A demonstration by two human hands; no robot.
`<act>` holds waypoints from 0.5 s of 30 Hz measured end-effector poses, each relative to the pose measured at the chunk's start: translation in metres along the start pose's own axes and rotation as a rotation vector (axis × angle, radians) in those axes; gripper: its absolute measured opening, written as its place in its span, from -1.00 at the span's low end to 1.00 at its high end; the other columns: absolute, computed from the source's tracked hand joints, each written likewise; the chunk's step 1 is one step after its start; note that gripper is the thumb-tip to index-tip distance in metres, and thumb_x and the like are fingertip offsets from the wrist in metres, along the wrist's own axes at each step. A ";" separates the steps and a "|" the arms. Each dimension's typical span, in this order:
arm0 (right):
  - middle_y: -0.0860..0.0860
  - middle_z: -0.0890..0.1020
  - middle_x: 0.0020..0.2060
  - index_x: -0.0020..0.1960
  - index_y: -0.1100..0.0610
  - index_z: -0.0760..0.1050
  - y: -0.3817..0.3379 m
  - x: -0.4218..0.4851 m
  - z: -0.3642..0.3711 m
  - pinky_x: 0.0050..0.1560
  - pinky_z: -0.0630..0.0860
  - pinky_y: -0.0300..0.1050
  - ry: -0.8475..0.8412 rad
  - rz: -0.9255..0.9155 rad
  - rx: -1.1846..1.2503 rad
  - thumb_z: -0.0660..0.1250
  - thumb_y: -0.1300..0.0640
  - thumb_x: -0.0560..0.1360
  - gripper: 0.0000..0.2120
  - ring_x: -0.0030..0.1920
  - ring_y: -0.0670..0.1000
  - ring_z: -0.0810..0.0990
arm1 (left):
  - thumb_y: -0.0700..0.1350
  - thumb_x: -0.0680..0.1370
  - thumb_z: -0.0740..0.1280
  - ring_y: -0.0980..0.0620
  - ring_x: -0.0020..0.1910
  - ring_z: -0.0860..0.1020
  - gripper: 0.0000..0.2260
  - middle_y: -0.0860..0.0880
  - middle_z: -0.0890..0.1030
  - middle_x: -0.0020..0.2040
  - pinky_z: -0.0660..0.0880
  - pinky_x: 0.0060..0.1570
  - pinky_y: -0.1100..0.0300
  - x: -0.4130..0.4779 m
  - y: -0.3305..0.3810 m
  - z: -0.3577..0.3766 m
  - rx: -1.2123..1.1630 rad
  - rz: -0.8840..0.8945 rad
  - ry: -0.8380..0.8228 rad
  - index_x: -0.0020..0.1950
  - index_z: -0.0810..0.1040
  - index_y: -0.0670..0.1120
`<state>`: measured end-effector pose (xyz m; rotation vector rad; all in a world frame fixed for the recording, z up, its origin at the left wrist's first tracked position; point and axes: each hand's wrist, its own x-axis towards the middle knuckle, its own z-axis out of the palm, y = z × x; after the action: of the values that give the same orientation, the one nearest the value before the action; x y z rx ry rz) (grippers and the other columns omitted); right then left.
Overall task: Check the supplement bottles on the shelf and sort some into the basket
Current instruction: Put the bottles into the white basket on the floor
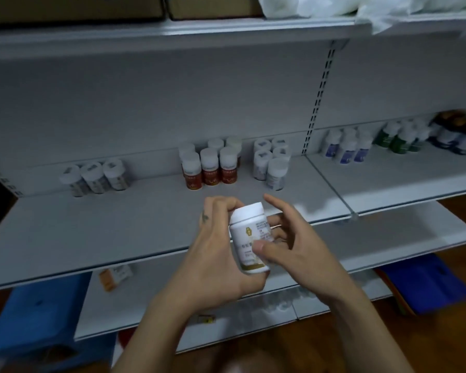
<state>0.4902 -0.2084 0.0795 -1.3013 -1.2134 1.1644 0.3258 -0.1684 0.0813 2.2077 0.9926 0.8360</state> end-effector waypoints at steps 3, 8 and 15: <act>-0.02 0.61 -0.01 0.33 -0.08 0.36 0.007 -0.008 -0.008 -0.10 0.60 -0.14 -0.007 0.001 0.039 0.57 0.21 0.29 -0.30 -0.02 -0.04 0.65 | 0.02 0.22 0.56 0.14 0.17 0.39 -0.30 0.15 0.24 0.14 0.42 0.08 0.39 -0.002 0.010 0.011 0.010 0.004 0.010 0.19 0.20 0.21; 0.12 0.69 0.00 0.22 0.11 0.40 0.012 -0.013 -0.020 -0.13 0.60 -0.09 -0.011 0.007 0.309 0.49 0.18 0.22 -0.41 -0.05 0.07 0.68 | 0.06 0.27 0.61 0.26 0.29 0.34 -0.10 0.22 0.19 0.33 0.34 0.21 0.46 -0.006 0.015 0.018 -0.063 -0.014 -0.027 0.45 0.13 0.22; 0.09 0.68 0.03 0.22 0.08 0.47 0.016 -0.018 -0.032 -0.02 0.56 -0.08 -0.085 0.020 0.296 0.46 0.08 0.23 -0.44 -0.02 0.07 0.65 | -0.02 0.27 0.61 0.21 0.24 0.40 -0.23 0.15 0.32 0.26 0.34 0.15 0.47 -0.007 0.019 0.022 -0.069 0.057 0.016 0.36 0.29 0.17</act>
<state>0.5223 -0.2283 0.0660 -1.0525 -1.0423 1.3680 0.3463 -0.1901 0.0787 2.1834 0.8985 0.9015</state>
